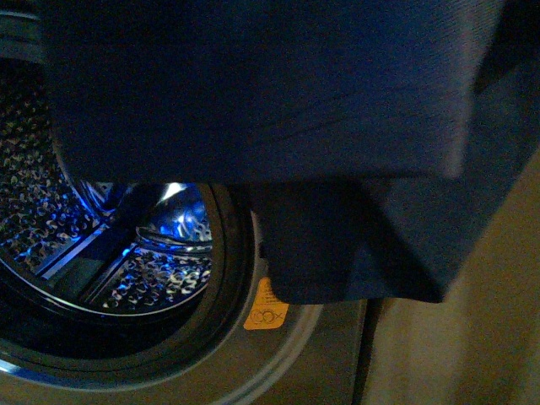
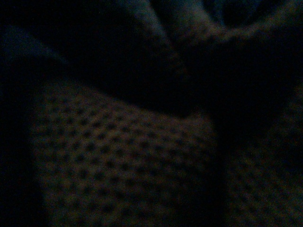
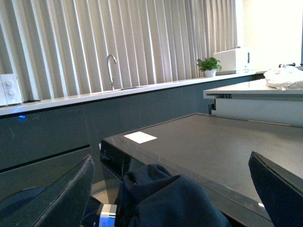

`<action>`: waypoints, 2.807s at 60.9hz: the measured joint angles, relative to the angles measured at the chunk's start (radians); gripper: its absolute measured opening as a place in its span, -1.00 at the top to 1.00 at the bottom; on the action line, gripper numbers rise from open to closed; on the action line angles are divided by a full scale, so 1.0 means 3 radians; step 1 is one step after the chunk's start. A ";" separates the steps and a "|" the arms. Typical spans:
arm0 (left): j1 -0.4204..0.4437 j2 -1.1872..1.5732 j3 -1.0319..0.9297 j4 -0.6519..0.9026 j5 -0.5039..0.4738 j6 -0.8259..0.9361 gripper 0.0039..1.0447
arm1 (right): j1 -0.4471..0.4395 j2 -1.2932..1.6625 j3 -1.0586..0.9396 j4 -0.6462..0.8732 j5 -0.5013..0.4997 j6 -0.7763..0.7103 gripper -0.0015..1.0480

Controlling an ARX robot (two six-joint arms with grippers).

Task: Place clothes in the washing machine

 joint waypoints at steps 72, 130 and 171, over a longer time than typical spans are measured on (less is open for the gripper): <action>0.1258 -0.0314 -0.1784 0.0828 0.0633 0.0189 0.83 | 0.0000 -0.0003 0.0000 0.0000 0.0000 0.0000 -0.86; 0.1263 0.2560 -0.0538 0.1433 0.0282 0.0423 0.83 | 0.0000 -0.0003 0.0000 0.0000 0.0000 0.0000 -0.86; 0.1348 0.3855 0.1784 0.0041 -0.0113 0.0473 0.84 | 0.0000 -0.0003 0.0000 0.0000 0.0000 0.0000 -0.86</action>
